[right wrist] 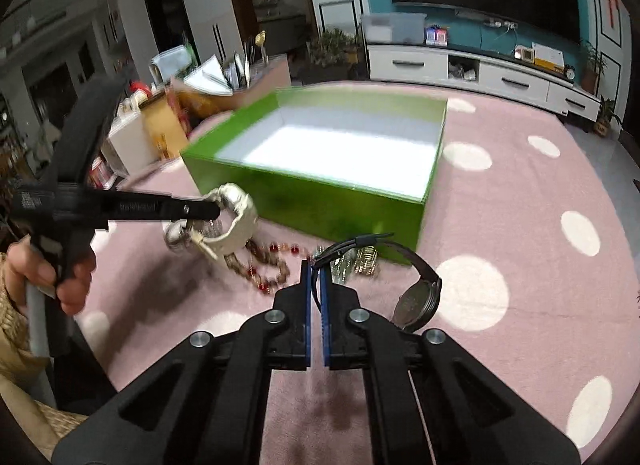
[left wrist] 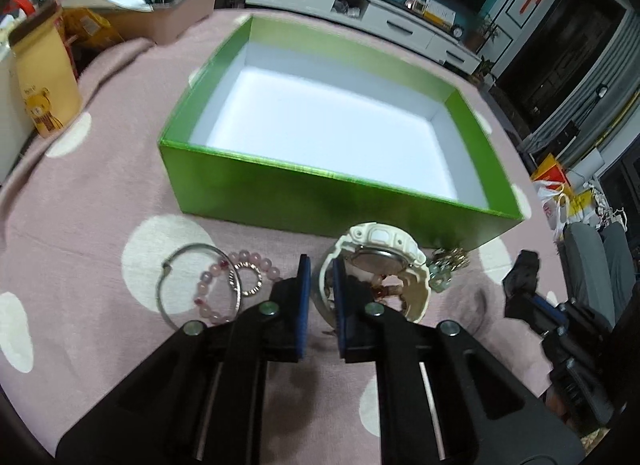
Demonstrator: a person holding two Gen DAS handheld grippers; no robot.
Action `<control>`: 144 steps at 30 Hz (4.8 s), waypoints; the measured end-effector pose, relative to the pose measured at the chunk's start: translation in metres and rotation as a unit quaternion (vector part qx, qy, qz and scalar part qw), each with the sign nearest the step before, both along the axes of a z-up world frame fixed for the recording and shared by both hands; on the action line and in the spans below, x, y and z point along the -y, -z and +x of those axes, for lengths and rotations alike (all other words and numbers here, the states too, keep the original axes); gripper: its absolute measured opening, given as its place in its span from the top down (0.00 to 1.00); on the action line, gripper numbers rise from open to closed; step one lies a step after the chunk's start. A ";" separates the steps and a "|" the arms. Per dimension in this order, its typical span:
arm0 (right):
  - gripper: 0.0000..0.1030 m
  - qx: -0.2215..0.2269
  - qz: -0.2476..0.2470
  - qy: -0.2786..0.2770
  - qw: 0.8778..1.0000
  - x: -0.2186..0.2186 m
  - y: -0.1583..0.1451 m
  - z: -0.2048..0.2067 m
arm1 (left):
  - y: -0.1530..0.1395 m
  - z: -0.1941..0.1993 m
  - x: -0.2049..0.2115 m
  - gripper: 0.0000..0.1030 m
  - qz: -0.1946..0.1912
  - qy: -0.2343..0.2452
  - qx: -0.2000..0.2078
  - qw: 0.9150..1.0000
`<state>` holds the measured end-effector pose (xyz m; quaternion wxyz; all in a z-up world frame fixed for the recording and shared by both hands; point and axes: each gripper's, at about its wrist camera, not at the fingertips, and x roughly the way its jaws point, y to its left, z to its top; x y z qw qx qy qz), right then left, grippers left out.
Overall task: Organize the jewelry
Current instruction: 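Carry both watches into the green box and open both tools, then withdraw both open tools from the green box, then grasp the silver bangle with the left tool while the right tool grasps the red bead bracelet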
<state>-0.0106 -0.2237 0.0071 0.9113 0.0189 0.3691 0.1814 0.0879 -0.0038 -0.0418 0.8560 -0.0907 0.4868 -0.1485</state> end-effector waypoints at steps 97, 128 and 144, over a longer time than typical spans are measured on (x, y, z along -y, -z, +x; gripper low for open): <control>0.45 -0.020 -0.026 -0.039 0.999 -0.046 0.013 -0.024 | -0.008 -0.072 -0.043 0.02 0.091 -0.040 0.075 0.992; 0.74 -0.040 -0.066 -0.101 0.992 -0.087 0.047 0.032 | 0.027 -0.025 -0.018 0.81 0.112 0.144 0.044 0.982; 0.93 -0.055 -0.064 -0.108 0.991 -0.083 0.051 0.044 | 0.034 -0.014 -0.018 0.90 0.088 0.142 0.009 0.986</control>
